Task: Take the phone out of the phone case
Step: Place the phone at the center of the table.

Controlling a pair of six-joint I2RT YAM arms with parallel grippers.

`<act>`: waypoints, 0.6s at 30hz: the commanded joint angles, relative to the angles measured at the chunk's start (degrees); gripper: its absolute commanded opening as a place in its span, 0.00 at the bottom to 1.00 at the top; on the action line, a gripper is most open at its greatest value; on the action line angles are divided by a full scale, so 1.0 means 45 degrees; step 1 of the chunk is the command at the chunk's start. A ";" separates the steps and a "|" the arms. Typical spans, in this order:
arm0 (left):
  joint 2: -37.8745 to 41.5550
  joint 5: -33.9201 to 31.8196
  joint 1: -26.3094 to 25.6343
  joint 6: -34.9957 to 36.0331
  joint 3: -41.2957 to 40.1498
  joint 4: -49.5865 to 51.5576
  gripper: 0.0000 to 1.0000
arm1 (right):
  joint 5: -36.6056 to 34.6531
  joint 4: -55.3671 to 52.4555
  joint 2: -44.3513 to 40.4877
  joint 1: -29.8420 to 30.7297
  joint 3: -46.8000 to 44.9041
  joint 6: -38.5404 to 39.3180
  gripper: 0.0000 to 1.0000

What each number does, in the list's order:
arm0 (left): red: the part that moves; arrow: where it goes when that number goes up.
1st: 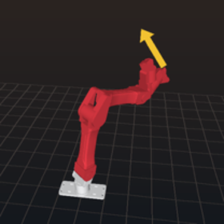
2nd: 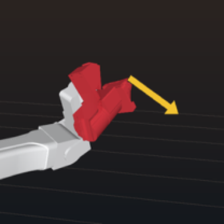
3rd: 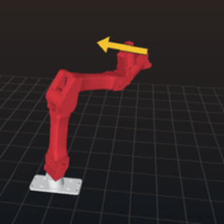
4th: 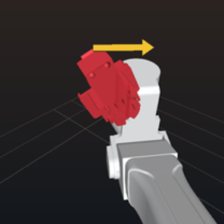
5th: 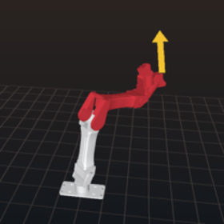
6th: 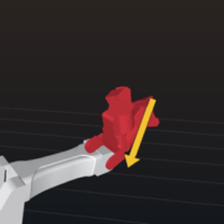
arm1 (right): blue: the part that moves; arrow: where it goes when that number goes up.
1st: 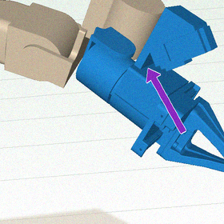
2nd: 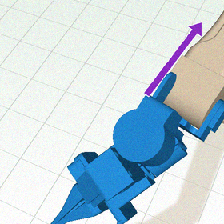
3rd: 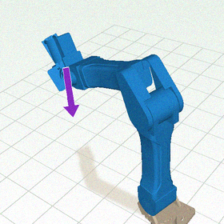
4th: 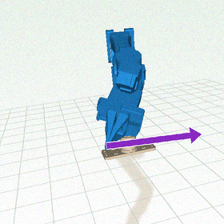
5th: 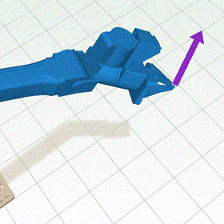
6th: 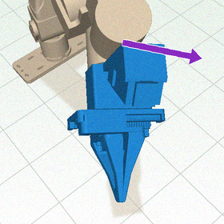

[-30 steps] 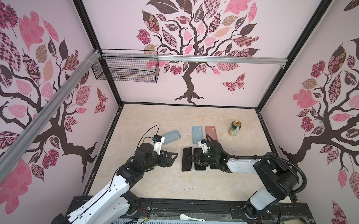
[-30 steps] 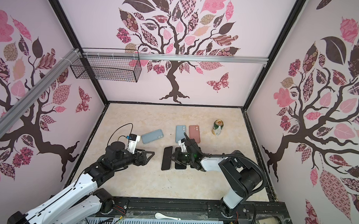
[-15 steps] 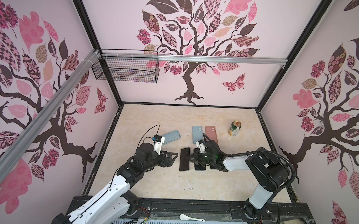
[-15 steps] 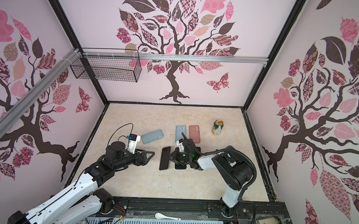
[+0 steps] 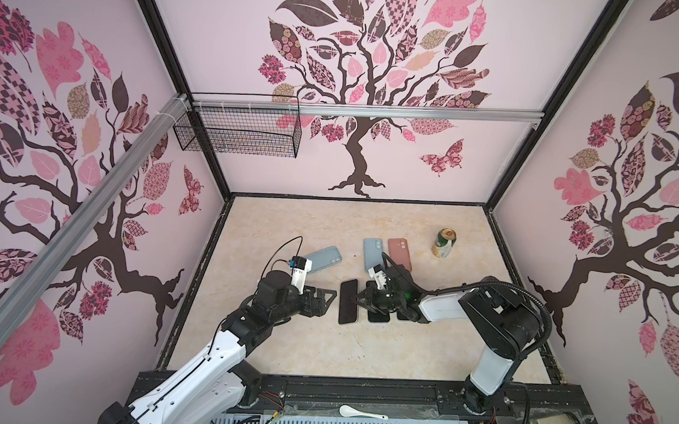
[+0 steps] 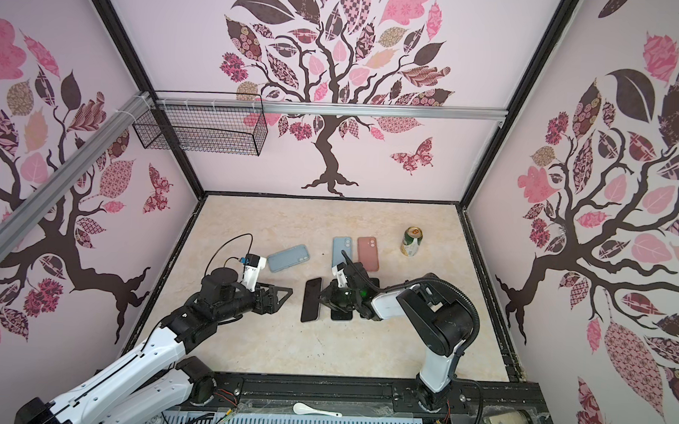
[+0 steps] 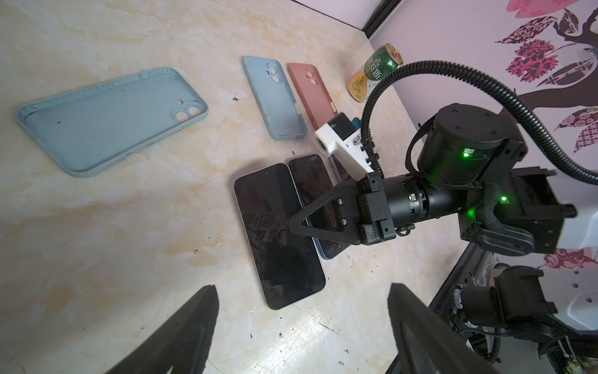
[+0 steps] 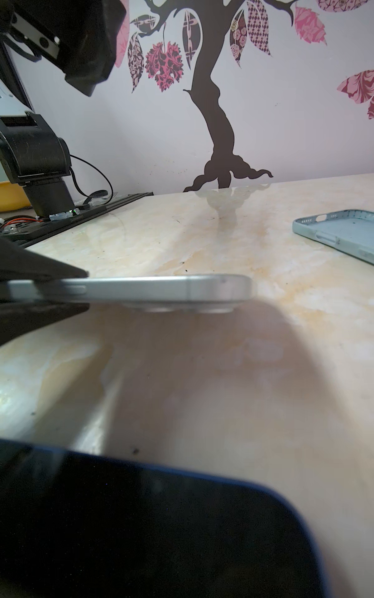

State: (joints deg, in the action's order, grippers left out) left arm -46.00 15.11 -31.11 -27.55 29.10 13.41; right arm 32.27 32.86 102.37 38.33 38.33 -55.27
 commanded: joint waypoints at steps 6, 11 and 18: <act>-0.0018 -0.0214 0.0076 0.0314 0.0202 0.0523 0.86 | -0.0209 0.0153 0.0201 -0.0001 0.0468 0.0394 0.08; -0.0004 -0.0234 0.0088 0.0274 0.0187 0.0586 0.87 | -0.0315 0.0117 0.0162 -0.0022 0.0381 0.0483 0.12; -0.0022 -0.0224 0.0077 0.0243 0.0123 0.0575 0.87 | -0.0582 -0.0139 -0.0124 -0.0172 0.0185 0.0767 0.18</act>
State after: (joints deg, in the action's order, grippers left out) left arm -46.00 14.39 -31.09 -26.96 29.12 16.01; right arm 30.81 32.32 102.41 38.02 38.33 -53.54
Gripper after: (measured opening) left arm 0.867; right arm 0.181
